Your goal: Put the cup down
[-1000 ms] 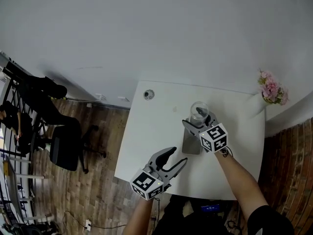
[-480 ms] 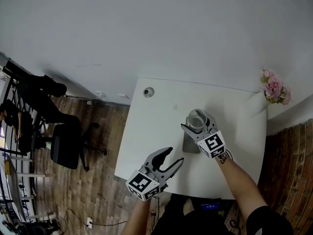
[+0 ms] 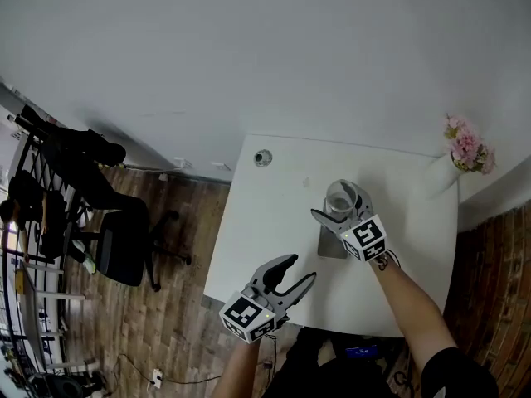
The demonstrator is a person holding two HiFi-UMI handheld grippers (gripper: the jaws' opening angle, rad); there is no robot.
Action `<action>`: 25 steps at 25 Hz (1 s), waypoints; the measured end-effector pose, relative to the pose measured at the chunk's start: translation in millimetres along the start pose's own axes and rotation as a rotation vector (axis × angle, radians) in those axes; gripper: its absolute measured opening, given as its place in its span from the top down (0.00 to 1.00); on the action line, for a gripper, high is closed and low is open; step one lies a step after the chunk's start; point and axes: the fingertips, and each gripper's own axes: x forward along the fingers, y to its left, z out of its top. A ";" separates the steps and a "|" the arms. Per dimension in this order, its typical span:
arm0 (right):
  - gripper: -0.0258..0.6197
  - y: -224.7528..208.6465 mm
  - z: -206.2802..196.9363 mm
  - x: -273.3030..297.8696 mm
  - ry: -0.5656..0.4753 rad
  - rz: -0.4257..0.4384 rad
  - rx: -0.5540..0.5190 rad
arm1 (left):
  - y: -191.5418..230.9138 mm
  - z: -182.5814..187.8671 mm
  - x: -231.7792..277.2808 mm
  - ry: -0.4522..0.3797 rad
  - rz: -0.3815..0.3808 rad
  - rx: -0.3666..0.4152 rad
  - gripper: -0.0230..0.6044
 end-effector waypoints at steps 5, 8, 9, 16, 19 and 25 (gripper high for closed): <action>0.18 -2.5 0.5 -12.7 0.017 -0.051 0.012 | -4.1 -0.8 -13.3 -0.010 0.023 0.000 0.59; 0.18 -3.6 -0.2 -29.2 0.031 -0.071 0.016 | -8.2 -3.4 -19.2 -0.019 0.035 -0.004 0.59; 0.18 -5.1 -0.8 -36.0 0.035 -0.081 0.023 | -9.9 -4.4 -20.3 -0.022 0.037 -0.004 0.59; 0.18 -8.5 -6.5 -94.5 0.011 -0.166 0.230 | -28.6 -14.0 -24.6 -0.029 0.023 -0.006 0.59; 0.18 1.2 -9.7 -122.4 0.000 -0.173 0.358 | -39.1 -18.6 -25.2 -0.023 0.010 -0.002 0.59; 0.18 34.9 0.0 -164.5 0.003 -0.101 0.491 | -54.0 -18.9 -26.1 -0.038 -0.008 0.008 0.59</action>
